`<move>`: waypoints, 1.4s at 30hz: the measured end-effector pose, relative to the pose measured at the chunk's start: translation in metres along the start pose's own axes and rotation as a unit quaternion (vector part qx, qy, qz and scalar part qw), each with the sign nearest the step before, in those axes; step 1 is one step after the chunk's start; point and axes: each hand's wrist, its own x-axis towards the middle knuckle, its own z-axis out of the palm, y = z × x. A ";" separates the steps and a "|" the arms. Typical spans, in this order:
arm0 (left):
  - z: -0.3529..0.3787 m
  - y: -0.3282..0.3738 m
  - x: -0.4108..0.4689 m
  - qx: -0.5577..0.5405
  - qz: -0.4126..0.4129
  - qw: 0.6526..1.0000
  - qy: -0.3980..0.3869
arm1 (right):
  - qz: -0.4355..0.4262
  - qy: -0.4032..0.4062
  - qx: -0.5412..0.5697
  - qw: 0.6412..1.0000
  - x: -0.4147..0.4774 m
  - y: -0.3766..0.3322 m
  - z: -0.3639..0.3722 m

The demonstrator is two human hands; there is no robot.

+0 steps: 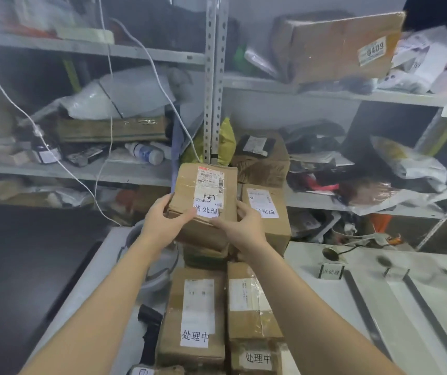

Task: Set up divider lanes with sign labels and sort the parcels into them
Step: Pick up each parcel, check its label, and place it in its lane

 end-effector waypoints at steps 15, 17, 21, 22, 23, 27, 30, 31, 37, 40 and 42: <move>0.086 0.138 -0.176 0.022 0.093 0.995 0.039 | -0.116 -0.060 0.114 0.985 -0.092 0.001 -0.211; 0.122 0.143 -0.199 0.021 0.085 0.996 0.022 | -0.116 -0.066 0.115 0.984 -0.106 0.017 -0.254; 0.198 0.140 -0.237 -0.004 0.062 0.998 -0.005 | -0.090 -0.051 0.111 0.988 -0.121 0.055 -0.326; 0.215 0.139 -0.246 -0.003 0.054 0.999 -0.010 | -0.078 -0.045 0.110 0.990 -0.122 0.066 -0.340; 0.231 0.136 -0.253 0.000 0.041 0.999 -0.016 | -0.067 -0.039 0.107 0.991 -0.123 0.076 -0.352; 0.285 0.113 -0.260 -0.007 0.005 0.997 -0.071 | -0.021 -0.021 0.100 0.995 -0.115 0.125 -0.388; 0.320 0.088 -0.255 -0.006 -0.023 0.995 -0.095 | 0.021 -0.004 0.092 0.995 -0.103 0.161 -0.402; 0.331 0.079 -0.252 -0.009 -0.033 0.994 -0.104 | 0.033 0.000 0.092 0.995 -0.098 0.173 -0.404; 0.381 0.021 -0.223 -0.030 -0.102 0.986 -0.132 | 0.118 0.022 0.065 0.991 -0.054 0.237 -0.399; 0.402 -0.002 -0.210 -0.037 -0.139 0.981 -0.134 | 0.158 0.027 0.023 0.987 -0.036 0.271 -0.391; 0.414 -0.015 -0.205 -0.030 -0.158 0.977 -0.138 | 0.168 0.039 -0.012 0.985 -0.031 0.281 -0.387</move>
